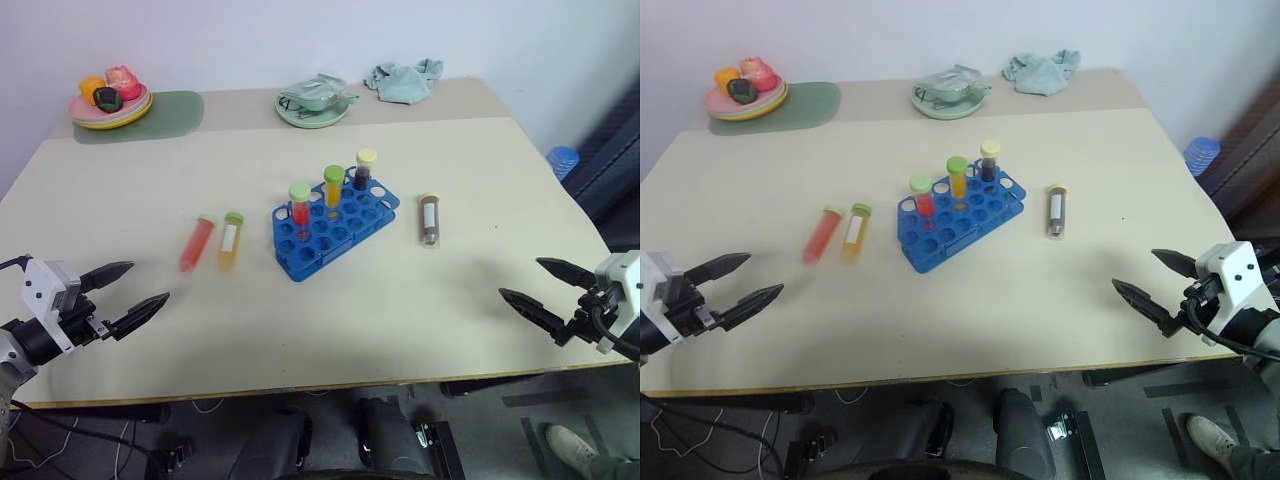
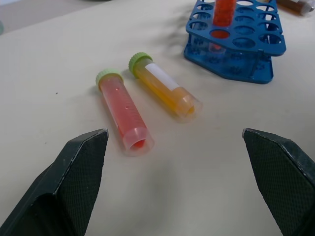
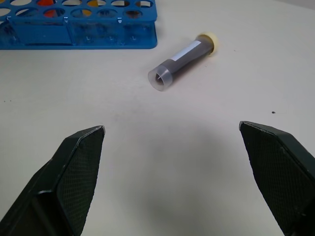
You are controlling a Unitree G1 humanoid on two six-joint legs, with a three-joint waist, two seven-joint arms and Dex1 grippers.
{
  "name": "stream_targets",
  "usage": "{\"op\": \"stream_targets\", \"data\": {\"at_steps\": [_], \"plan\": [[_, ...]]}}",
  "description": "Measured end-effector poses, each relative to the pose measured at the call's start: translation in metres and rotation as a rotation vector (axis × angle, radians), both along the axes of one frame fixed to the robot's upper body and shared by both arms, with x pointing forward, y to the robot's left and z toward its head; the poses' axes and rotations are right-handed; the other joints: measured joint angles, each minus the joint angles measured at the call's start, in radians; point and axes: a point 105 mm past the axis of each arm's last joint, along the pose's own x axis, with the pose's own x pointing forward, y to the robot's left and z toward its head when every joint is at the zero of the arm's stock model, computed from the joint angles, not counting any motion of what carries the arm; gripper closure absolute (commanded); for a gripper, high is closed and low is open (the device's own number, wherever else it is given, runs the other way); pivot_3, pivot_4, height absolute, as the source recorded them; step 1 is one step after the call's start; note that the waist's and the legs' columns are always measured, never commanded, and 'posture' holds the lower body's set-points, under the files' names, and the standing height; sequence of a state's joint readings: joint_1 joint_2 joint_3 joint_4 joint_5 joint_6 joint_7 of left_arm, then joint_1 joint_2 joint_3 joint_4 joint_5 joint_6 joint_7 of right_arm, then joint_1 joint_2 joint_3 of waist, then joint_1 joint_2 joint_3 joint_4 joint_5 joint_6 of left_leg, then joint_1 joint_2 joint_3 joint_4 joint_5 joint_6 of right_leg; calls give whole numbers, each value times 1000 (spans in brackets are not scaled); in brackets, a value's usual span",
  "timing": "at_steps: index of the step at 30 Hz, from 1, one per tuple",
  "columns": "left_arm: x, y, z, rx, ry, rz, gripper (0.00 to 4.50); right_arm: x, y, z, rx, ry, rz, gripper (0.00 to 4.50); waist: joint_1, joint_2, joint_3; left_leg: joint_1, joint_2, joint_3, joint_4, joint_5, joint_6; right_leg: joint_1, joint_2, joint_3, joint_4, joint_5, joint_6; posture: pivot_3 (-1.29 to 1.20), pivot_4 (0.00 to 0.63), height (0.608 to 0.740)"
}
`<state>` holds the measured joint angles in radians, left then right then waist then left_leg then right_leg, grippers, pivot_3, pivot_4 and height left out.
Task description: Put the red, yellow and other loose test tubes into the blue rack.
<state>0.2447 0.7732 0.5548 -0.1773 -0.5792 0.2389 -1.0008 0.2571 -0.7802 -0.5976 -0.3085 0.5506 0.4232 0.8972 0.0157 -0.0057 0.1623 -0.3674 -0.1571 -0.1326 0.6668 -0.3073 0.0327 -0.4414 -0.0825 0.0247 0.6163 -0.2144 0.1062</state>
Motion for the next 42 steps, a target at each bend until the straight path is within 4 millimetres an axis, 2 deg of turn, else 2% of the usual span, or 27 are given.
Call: {"op": "stream_targets", "data": {"at_steps": [16, 19, 22, 25, 29, 34, 37, 39, 42], "plan": [[5, -19, 1, -66, -24, -54, 30, 4, -4, -3, 0, -23, 16, 0, -1, 0, 0, 0, 0, 0, 0, 0, 0, 0, 0, 0, 0, 0, 0, 0, 150, 740], [7, -29, 0, -72, -22, -98, 30, 10, 1, -3, 9, -21, 23, 0, -2, 0, 0, 1, 0, 0, 0, 0, 0, 0, 0, 0, 0, 0, 0, 0, 150, 740], [11, -49, 4, -75, -43, -185, 30, 21, 1, -4, 9, 34, 2, 0, -1, 0, 0, 1, 0, 0, 0, 0, 0, 0, 0, 0, 0, 0, 0, 0, 150, 740], [16, -74, 13, -81, -83, -287, 30, 45, -7, 3, -65, 72, -64, 0, -3, 1, 0, 1, 0, 0, 0, 1, -1, 0, 0, 0, 0, 0, 0, 0, 150, 740], [28, -108, 33, -89, -162, -421, 30, 90, -2, 20, -42, 116, -85, 0, -10, 2, 0, 1, 0, 1, 0, 1, -2, -1, 0, 0, 1, 1, -1, 0, 150, 740], [33, -142, 39, -95, -181, -557, 30, 139, 37, 47, 30, 272, -55, 0, -15, 3, 1, -3, 2, 1, -1, 2, -3, -5, 1, 0, 0, 1, -2, 0, 150, 740], [31, -155, 38, -90, -166, -644, 30, 157, 56, 59, 57, 373, -77, 0, -8, 3, 1, -6, 2, 0, -1, 2, -3, -8, 1, -1, 0, 1, -2, 0, 150, 740], [27, -161, 34, -85, -141, -700, 30, 167, 65, 57, 80, 446, -103, 0, -2, 3, 1, -7, 2, 0, -1, 2, -3, -8, 1, -1, -1, 1, -2, 0, 150, 740], [25, -164, 28, -89, -105, -737, 30, 173, 73, 44, 93, 537, -124, 0, 1, 2, 1, -8, 1, -1, -1, 2, -2, -8, 0, -2, -2, 1, -2, 0, 150, 740]]}}
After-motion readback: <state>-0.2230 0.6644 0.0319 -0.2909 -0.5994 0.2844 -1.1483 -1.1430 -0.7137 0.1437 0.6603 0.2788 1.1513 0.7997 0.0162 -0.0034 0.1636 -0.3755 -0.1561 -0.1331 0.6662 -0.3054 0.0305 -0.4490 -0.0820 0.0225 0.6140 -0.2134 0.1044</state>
